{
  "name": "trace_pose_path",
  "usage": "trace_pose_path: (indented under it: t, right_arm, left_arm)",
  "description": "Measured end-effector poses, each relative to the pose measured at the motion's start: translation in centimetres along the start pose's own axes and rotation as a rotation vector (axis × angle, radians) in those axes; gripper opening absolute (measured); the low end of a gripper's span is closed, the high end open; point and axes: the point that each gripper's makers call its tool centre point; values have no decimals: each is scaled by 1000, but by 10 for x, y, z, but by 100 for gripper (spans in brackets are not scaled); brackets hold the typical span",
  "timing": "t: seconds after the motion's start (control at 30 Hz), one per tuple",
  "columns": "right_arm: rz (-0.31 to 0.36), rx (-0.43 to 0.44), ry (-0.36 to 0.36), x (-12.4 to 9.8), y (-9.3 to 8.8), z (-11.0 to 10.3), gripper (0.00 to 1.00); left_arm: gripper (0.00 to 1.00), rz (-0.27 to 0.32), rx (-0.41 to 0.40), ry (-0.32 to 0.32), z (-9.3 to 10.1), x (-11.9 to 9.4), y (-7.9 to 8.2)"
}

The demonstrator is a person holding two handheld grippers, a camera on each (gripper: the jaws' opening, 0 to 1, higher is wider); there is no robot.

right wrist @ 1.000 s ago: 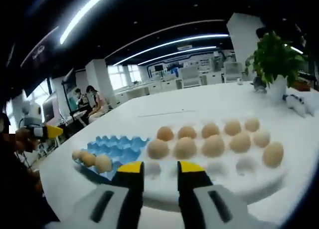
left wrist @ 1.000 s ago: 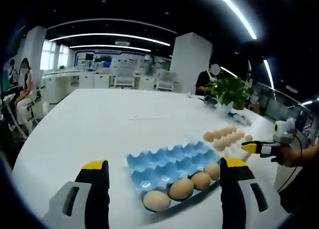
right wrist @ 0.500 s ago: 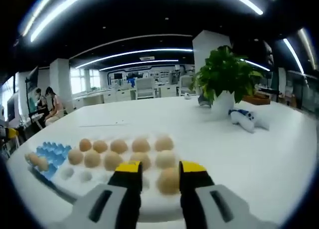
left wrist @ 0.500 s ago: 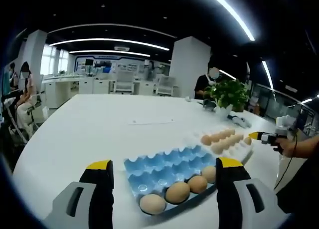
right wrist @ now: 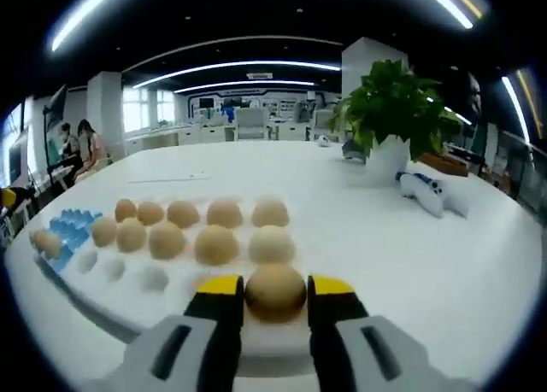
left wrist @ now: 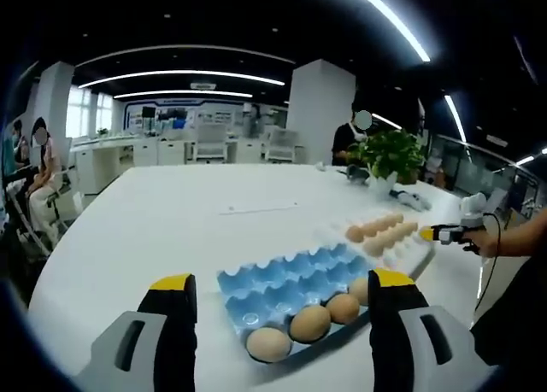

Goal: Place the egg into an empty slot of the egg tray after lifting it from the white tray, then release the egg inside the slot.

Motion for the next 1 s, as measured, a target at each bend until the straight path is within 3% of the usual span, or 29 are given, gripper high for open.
trace_pose_path:
  t: [0.63,0.77,1.0]
  right_arm:
    - [5,3,2,-3,3,-6,28]
    - [6,8,3,-3,4,-7,28]
    - [7,12,3,-4,6,-7,28]
  left_arm:
    - [75,16,-26,-33,5,2,7]
    - [69,25,-5,-29,4,2,8]
    - [74,49,-28,-33,4,1,12]
Point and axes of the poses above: the point that each gripper's makers call its tool centre point, and the gripper's own axes: x roughly forward along the fingers, z roughly to its right, y roughly out of its top, and after that the axes turned 1 degree about -z, right-handed
